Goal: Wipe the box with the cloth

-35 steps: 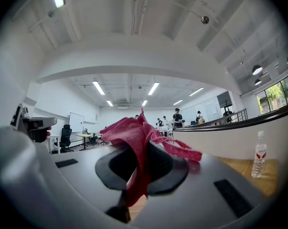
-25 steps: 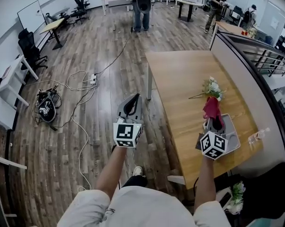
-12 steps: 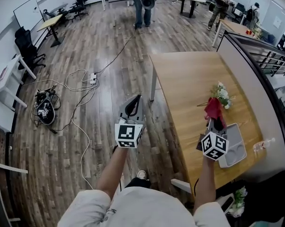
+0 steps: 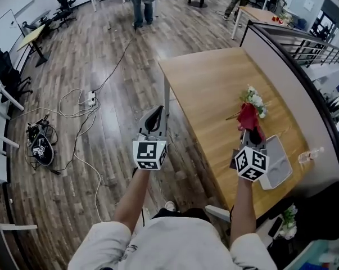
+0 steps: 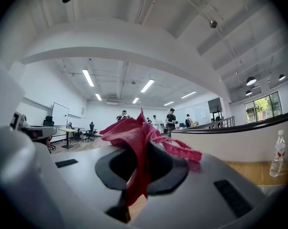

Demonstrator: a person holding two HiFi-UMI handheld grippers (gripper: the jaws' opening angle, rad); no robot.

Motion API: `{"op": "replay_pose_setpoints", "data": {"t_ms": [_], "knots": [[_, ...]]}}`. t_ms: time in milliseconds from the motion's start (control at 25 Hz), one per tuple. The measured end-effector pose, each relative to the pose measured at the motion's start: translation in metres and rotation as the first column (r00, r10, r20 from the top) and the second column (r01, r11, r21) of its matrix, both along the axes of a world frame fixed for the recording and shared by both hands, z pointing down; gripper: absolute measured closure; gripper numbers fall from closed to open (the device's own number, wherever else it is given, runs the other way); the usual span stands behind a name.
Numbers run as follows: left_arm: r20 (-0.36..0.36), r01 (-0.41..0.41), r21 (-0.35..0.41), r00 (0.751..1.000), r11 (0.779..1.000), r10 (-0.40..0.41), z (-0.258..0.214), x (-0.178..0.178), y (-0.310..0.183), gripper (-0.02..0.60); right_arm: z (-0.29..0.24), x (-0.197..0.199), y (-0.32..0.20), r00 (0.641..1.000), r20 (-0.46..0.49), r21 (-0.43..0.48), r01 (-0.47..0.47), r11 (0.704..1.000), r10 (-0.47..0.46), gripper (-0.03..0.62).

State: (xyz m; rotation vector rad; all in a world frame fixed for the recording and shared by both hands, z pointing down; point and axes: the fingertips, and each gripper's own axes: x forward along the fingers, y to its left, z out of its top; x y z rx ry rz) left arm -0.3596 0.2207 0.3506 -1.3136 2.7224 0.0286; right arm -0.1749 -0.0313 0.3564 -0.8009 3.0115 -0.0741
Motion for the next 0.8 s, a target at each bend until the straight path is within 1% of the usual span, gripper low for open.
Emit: {"op": "replay_pose_setpoints", "data": {"t_ms": [120,240,480,600,800], "knots": [[-0.006,-0.054,0.002,0.999,0.999,0.054,0.004,0.001,-0.021,0.574,0.002,0.006,-0.006,0.999,-0.019,0.017,-0.033,0.999,0.033,0.540],[-0.012,-0.111,0.003,0.994,0.994,0.111,0.008,0.005,-0.047,0.574,0.004,0.022,-0.019,0.996,-0.017,0.015,-0.089,0.996,0.089,0.540],[0.000,-0.233,0.018,0.972,0.972,0.234,0.004,0.013,-0.119,0.574,0.000,0.058,-0.066,0.977,0.010,0.025,-0.215,0.976,0.215,0.540],[0.003,-0.313,0.015,0.950,0.950,0.313,0.002,0.029,-0.165,0.574,-0.001,0.084,-0.092,0.957,0.029,0.021,-0.289,0.957,0.289,0.540],[0.034,-0.454,-0.007,0.890,0.891,0.454,-0.002,0.065,-0.242,0.574,-0.001,0.132,-0.132,0.911,0.039,0.024,-0.411,0.911,0.410,0.540]]}}
